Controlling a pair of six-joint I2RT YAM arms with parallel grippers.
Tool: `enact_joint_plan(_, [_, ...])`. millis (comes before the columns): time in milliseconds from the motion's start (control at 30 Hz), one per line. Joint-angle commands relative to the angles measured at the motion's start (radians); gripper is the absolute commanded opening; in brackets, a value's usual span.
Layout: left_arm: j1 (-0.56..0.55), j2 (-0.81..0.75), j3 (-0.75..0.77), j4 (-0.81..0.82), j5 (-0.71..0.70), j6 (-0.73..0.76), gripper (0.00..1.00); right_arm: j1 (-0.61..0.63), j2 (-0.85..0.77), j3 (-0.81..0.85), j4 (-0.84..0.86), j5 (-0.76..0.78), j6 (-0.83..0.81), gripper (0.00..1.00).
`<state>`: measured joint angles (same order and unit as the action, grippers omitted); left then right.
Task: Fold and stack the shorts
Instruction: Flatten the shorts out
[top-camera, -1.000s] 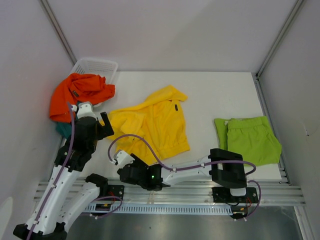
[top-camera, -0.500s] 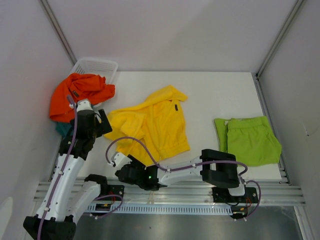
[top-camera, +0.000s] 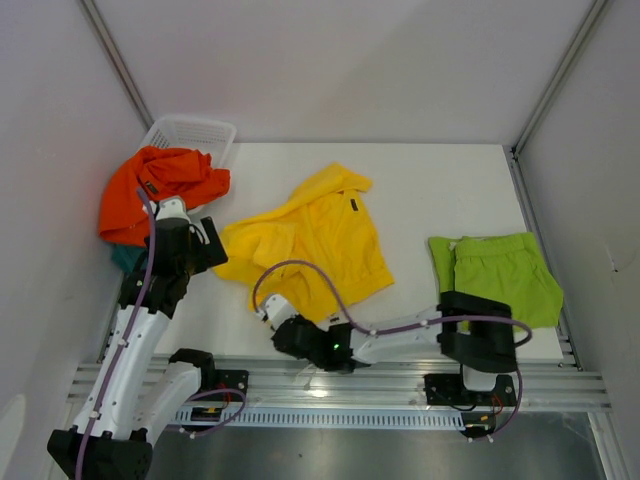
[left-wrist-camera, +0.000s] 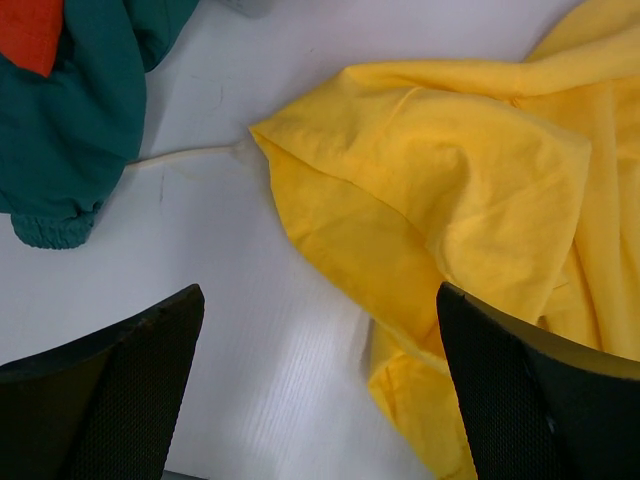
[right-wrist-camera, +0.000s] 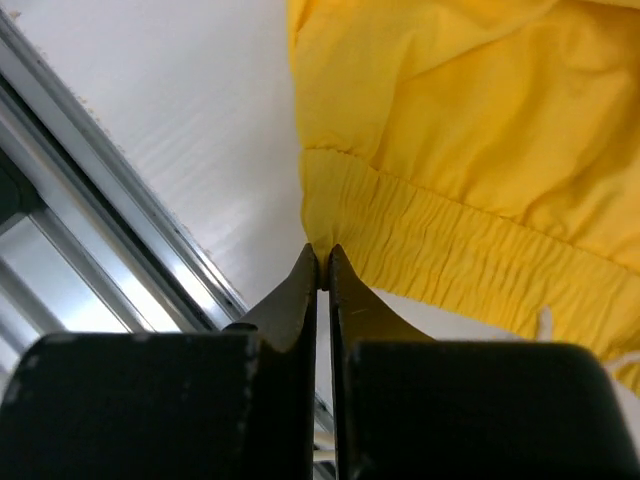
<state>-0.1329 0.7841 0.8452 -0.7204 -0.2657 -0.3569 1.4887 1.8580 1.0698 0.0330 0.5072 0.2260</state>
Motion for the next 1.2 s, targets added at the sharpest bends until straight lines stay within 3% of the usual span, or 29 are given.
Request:
enact_joint_plan(0, [0.010,0.000,0.006,0.027,0.032,0.025,0.99,-0.102,-0.216,-0.115,0.085,-0.076,0.110,0.00])
enact_joint_plan(133, [0.010,0.000,0.005,0.032,0.042,0.030,0.99,-0.232,-0.333,-0.226,0.116,-0.287,0.206,0.00])
enact_joint_plan(167, [0.010,0.000,0.003,0.033,0.043,0.032,0.99,-0.269,-0.339,-0.252,0.120,-0.412,0.231,0.00])
enact_joint_plan(267, [0.010,0.000,0.003,0.035,0.048,0.033,0.99,-0.390,-0.315,-0.246,0.079,-0.556,0.309,0.00])
enact_joint_plan(467, [0.010,0.004,-0.001,0.039,0.065,0.038,0.99,-0.484,-0.163,-0.157,-0.102,-0.564,0.337,0.01])
enact_joint_plan(600, [0.010,0.012,-0.005,0.047,0.089,0.047,0.99,-0.490,-0.118,-0.156,-0.084,-0.570,0.343,0.05])
enact_joint_plan(833, [-0.007,0.070,-0.018,0.076,0.209,0.062,0.99,-0.406,-0.247,-0.208,-0.053,-0.451,0.293,0.03])
enact_joint_plan(933, [-0.075,0.130,-0.006,0.067,0.240,0.067,0.99,-0.351,-0.319,-0.202,-0.132,-0.343,0.257,0.03])
enact_joint_plan(1167, [-0.238,0.124,-0.031,0.105,0.370,0.021,0.99,-0.341,-0.430,-0.295,-0.196,-0.303,0.253,0.03])
